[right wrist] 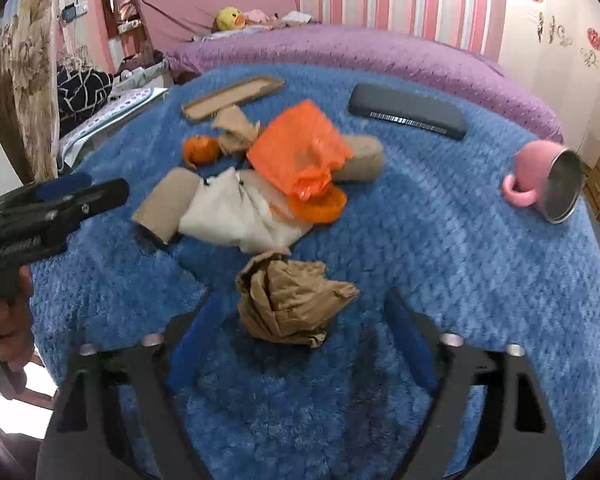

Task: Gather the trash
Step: 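Grasp the crumpled brown paper with the right tool while the left tool grasps the beige cardboard roll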

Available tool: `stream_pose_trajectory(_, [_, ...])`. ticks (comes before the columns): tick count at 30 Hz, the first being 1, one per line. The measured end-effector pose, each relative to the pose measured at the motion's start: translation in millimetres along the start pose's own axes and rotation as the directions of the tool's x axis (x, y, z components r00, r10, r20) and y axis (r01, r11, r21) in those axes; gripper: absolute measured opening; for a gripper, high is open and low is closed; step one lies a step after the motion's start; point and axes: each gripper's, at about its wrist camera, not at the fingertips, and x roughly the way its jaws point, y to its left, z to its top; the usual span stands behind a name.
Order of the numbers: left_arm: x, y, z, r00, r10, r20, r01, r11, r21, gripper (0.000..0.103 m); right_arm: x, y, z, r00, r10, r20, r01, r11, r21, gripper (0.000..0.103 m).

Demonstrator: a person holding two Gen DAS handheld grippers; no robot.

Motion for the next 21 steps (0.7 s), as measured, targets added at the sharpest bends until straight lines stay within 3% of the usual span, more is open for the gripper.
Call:
stream_pose_trajectory(4, [11.6, -25.9, -2.1, 1.000, 0.002, -0.024, 0.000, 0.997, 0.081, 0.088, -4.8, -4.3, 5.8, 1.000, 0.005, 0.028, -0.006, 1.000, 0.010, 0.047])
stream_pose_trajectory(11, [40.1, -37.5, -5.5, 0.994, 0.021, -0.104, -0.015, 0.998, 0.059, 0.087, -44.9, -29.1, 15.5, 0.992, -0.030, 0.126, 0.022, 0.998, 0.058, 0.048])
stream_pose_trajectory(14, [45.6, -35.1, -5.8, 0.992, 0.018, -0.123, -0.013, 0.999, 0.040, 0.073, -49.9, -39.6, 14.2, 0.991, -0.035, 0.129, 0.025, 0.997, 0.079, 0.049])
stream_pose_trajectory(17, [45.1, -32.8, -4.1, 0.993, 0.003, -0.121, 0.000, 1.000, 0.023, 0.051, -52.8, -43.8, 12.6, 0.991, -0.037, 0.126, 0.028, 0.997, 0.075, 0.049])
stream_pose_trajectory(21, [37.2, -28.3, -3.9, 0.995, -0.021, -0.102, 0.021, 1.000, 0.003, 0.039, -57.3, -42.0, 9.9, 0.990, -0.031, 0.136, 0.022, 0.998, 0.067, 0.049])
